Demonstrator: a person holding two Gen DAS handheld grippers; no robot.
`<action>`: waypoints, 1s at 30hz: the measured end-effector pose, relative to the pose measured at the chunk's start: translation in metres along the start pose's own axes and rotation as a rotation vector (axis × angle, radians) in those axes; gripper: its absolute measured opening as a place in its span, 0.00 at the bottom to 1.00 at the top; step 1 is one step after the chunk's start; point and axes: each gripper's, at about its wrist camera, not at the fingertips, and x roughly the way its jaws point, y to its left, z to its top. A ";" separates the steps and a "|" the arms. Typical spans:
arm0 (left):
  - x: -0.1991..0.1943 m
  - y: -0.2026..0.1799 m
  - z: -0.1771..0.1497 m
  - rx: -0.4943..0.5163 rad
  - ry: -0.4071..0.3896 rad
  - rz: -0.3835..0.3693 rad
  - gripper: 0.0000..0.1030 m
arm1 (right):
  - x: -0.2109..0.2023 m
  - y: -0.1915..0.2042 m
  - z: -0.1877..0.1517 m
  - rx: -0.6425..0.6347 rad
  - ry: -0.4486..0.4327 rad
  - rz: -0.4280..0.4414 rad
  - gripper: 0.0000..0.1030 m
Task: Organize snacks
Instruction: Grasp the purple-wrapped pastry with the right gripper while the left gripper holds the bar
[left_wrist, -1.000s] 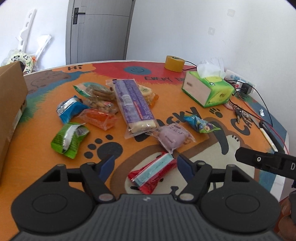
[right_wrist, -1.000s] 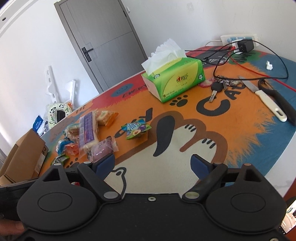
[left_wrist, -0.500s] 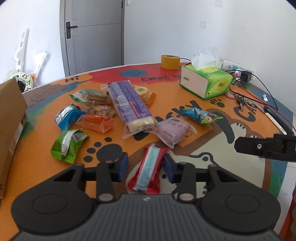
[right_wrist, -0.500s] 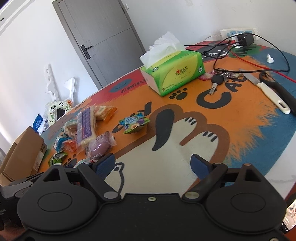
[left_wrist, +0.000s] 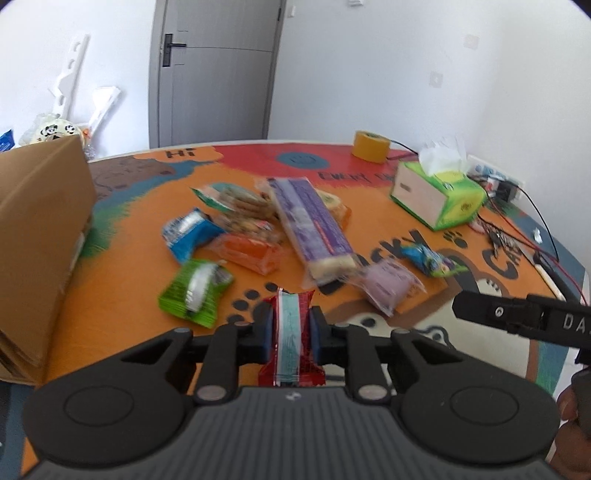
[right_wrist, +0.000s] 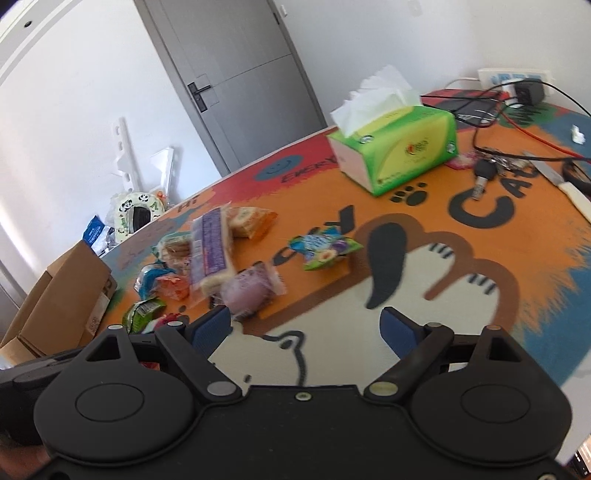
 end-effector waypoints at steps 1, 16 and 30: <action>0.000 0.003 0.002 -0.007 -0.005 0.002 0.18 | 0.002 0.002 0.001 -0.004 0.001 0.001 0.86; 0.000 0.033 0.020 -0.102 -0.045 0.016 0.18 | 0.028 0.034 0.015 -0.068 0.006 0.037 0.85; 0.008 0.044 0.021 -0.144 -0.042 -0.015 0.18 | 0.068 0.062 0.023 -0.132 0.044 -0.006 0.83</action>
